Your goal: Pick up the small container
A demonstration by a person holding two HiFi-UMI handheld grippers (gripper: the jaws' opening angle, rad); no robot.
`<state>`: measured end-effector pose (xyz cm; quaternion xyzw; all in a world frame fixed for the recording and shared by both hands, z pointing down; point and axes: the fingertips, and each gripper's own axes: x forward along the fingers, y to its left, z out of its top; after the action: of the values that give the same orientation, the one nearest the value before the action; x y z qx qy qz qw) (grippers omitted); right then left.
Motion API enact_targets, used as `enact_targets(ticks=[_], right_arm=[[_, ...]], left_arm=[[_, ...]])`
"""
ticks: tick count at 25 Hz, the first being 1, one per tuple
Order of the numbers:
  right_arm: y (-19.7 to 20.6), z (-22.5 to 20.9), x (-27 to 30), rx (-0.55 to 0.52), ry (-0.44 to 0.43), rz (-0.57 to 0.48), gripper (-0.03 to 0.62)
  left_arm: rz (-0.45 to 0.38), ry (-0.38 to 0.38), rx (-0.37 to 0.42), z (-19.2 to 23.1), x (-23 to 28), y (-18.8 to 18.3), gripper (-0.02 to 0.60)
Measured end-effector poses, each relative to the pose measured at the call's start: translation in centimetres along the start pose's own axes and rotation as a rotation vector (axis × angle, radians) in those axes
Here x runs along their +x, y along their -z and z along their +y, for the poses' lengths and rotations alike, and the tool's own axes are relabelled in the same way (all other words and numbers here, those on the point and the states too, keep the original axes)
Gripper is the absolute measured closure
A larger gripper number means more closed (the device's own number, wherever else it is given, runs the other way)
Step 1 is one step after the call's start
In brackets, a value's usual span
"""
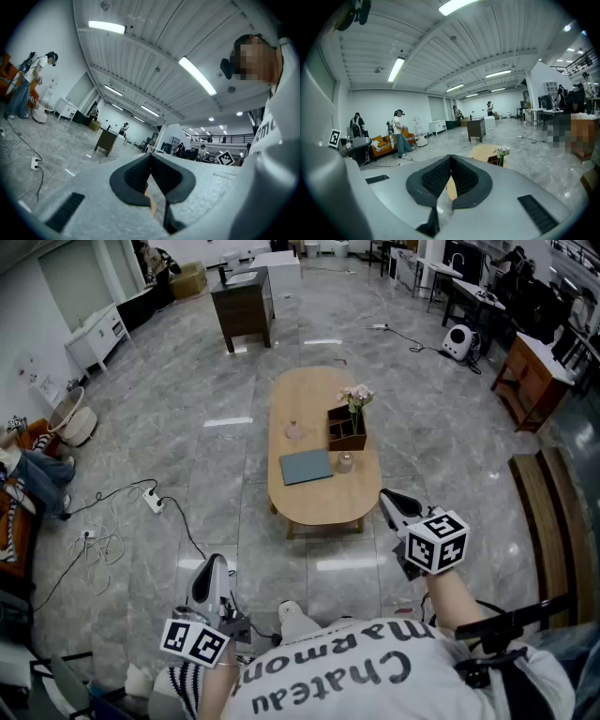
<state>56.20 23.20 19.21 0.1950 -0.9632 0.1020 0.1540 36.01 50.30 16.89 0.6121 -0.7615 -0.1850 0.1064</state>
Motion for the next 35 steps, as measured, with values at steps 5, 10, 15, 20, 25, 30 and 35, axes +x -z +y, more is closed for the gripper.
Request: enact_targets(ticks=[5,10,15,20,25,30,35], right_arm=[[0.2,0.3,0.4,0.006,0.005,0.013,0.582],[-0.1,0.6,1.7,0.015,0.024,0.011,0.582],[-1.2,1.4,4.1,0.034,0.043,0.007,0.582],[-2.3,3.1,7.6,0.058,0.047,-0.008,0.582],[-3.2,5.0,10.5,0.076,0.063,-0.031,0.582],[-3.3,6.4,13.3,0.105,0.07,-0.038,0.582],[-3.1,8.3,16.0,0.043,0.048,0.022,0.58]], left_arm=[[-0.004,0.005,0.005,0.8,0.5,-0.5,0.568],[0.0,0.014,0.007,2.5,1.2,-1.1,0.568],[0.008,0.025,0.019,5.2,2.5,-2.9,0.568],[0.018,0.046,0.023,8.4,4.1,-5.0,0.568],[-0.005,0.069,0.048,11.3,4.2,-7.4,0.568],[-0.015,0.023,0.127,14.4,3.5,-9.0,0.568],[-0.001,0.003,0.052,17.0,3.2,-8.8,0.568]])
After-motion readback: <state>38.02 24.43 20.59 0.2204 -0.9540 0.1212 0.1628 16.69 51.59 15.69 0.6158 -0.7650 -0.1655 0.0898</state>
